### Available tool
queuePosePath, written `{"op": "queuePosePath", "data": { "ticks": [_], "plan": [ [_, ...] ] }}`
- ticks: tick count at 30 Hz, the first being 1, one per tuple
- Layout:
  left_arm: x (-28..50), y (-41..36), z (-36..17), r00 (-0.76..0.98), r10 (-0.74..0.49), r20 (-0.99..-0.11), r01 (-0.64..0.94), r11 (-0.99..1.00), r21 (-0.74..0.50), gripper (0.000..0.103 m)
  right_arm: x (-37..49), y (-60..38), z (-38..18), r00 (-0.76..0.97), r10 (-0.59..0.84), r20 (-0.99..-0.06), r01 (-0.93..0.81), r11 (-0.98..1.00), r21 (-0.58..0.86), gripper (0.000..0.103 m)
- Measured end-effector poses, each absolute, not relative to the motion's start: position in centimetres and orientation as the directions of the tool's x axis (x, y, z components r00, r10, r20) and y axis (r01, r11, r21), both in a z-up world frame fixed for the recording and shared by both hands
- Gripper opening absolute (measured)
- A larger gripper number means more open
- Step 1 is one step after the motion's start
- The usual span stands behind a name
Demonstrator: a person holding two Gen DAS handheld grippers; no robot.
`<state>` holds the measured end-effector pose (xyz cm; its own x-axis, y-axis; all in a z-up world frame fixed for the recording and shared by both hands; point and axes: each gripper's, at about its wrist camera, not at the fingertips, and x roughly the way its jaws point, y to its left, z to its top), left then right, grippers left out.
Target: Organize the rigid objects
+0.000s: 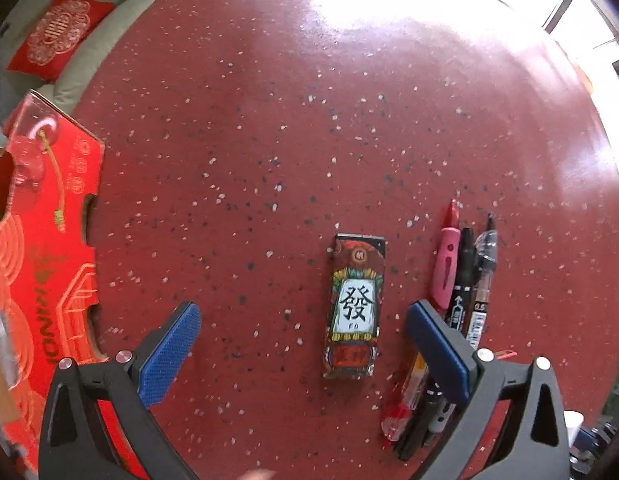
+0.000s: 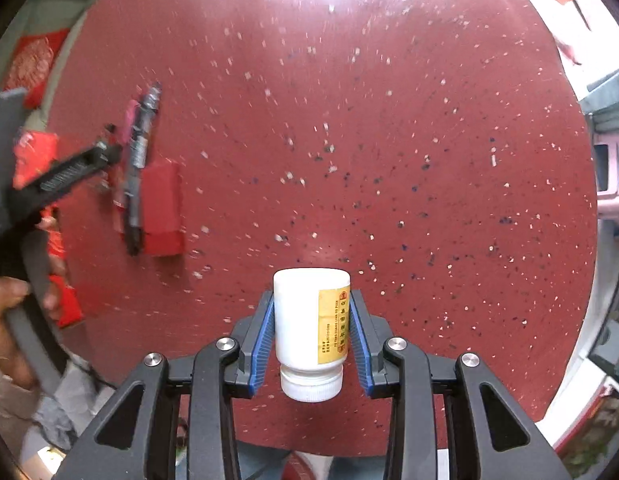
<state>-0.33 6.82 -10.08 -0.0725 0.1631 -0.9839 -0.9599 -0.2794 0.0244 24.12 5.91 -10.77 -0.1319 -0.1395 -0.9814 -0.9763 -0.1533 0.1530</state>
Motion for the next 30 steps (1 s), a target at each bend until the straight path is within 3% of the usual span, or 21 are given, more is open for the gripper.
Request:
{"op": "queuePosePath", "data": {
  "ticks": [8, 9, 11, 15, 21, 30],
  "plan": [
    [-1.2, 7.6, -10.2, -0.053, 0.128, -0.990, -0.960, -0.280, 0.015, 0.103, 22.2, 5.0, -11.6, -0.032, -0.125, -0.992, -0.967, -0.249, 0.062, 0.037],
    [-1.9, 8.3, -10.2, -0.052, 0.126, -0.991, -0.961, -0.275, 0.015, 0.099, 22.1, 4.9, -11.6, -0.027, -0.126, -0.992, -0.965, -0.255, 0.058, 0.037],
    [-1.0, 9.2, -9.9, -0.045, 0.130, -0.991, -0.971, -0.237, 0.013, 0.088, 21.9, 4.8, -11.6, -0.024, -0.130, -0.991, -0.963, -0.263, 0.058, 0.037],
    [1.1, 9.4, -8.5, -0.075, 0.124, -0.989, -0.989, -0.136, 0.058, 0.025, 22.0, 4.8, -11.3, -0.070, -0.156, -0.985, -0.967, -0.233, 0.106, 0.037],
    [1.2, 7.7, -6.2, 0.006, 0.102, -0.995, -0.988, -0.156, -0.022, 0.025, 23.5, 4.6, -7.8, -0.130, -0.112, -0.985, -0.960, -0.236, 0.154, 0.037],
    [5.9, 0.9, 0.0, 0.126, 0.115, -0.985, -0.992, 0.015, -0.125, 0.025, 25.7, 4.2, -3.4, -0.243, -0.071, -0.967, -0.956, -0.153, 0.252, 0.037]
  ]
}}
